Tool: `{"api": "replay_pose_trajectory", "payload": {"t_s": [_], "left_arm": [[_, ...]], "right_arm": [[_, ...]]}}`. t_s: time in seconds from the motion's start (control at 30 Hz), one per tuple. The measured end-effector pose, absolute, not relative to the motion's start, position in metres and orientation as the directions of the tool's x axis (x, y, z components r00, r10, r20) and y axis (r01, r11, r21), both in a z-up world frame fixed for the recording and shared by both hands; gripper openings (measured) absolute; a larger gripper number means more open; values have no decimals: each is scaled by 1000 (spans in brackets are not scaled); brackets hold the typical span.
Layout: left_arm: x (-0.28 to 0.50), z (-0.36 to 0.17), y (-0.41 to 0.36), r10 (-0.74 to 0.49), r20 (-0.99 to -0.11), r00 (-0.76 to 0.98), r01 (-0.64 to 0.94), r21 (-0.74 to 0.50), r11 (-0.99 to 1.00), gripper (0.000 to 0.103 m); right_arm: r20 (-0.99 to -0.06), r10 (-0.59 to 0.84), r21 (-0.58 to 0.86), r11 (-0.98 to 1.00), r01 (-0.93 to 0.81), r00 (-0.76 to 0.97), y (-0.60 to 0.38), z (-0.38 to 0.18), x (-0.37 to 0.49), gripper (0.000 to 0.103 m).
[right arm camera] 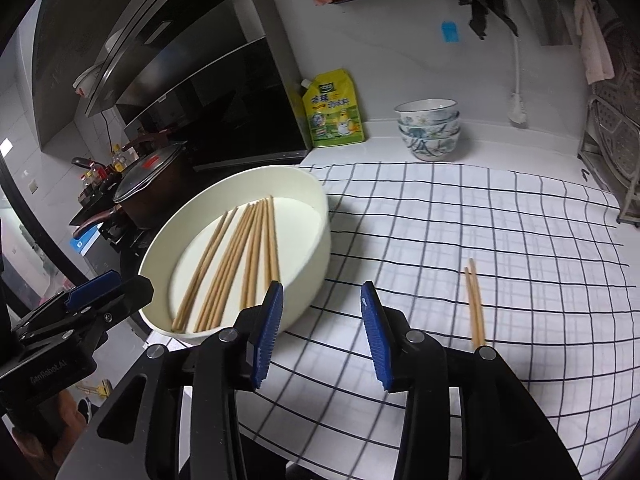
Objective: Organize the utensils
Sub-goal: 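Move both open tools back to the last chopsticks on the cloth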
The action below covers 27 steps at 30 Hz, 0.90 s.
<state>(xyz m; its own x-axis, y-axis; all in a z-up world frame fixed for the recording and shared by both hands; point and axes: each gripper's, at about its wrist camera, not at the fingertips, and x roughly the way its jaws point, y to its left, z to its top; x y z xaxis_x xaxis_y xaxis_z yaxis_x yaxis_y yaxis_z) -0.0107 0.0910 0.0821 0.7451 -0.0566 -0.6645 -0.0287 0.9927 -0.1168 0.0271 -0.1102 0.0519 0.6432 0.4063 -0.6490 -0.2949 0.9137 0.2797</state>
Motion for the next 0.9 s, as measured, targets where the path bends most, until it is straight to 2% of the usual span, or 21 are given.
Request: {"api": "replay_pose_trajectory", "payload": {"t_s": [0.57, 0.9], "left_arm": [[-9, 61, 20, -131, -686, 716, 66, -120, 991, 70], [7, 28, -15, -170, -740, 650, 105, -135, 985, 70]], "right_arm": [[-711, 300, 244, 953, -178, 635, -188, 14, 21, 41], [-792, 200, 144, 979, -142, 577, -210, -30, 26, 41]]}}
